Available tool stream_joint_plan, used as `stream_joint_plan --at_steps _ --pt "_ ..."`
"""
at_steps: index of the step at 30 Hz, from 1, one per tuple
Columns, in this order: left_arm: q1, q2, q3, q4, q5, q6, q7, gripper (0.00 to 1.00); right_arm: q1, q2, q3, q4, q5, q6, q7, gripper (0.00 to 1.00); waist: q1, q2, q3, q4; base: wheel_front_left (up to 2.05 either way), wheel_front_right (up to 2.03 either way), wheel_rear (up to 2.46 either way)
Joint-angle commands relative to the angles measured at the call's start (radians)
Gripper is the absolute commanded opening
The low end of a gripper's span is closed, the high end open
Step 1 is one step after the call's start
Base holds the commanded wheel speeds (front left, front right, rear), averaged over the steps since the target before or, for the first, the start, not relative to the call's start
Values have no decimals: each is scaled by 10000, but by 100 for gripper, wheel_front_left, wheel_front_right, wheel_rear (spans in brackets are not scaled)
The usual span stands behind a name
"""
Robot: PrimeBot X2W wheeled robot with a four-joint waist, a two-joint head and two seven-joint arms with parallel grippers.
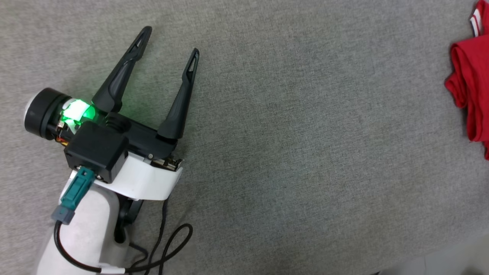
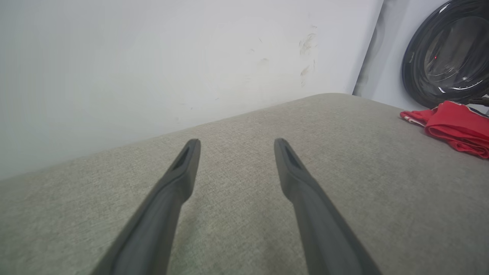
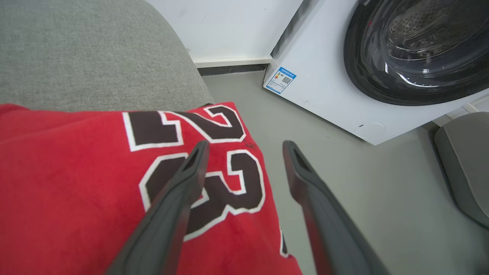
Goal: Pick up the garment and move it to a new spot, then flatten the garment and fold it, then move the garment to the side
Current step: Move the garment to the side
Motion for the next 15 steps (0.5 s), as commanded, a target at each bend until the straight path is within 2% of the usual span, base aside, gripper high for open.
stream_joint_plan --at_steps 1,8,15 --pt "109 -61 17 145 -80 87 -171 100 -188 -152 -350 194 -423 -18 -629 100 -1 0 -316 122 0 0 0" --pt "572 -353 7 843 -324 329 -722 100 198 -4 -767 191 -928 -17 -1831 100 -1 0 -1367 519 0 0 0" --pt "1491 -806 196 1813 -740 751 -1220 100 1561 768 -435 -829 -190 -17 -2137 100 -1 0 -2769 995 0 0 0"
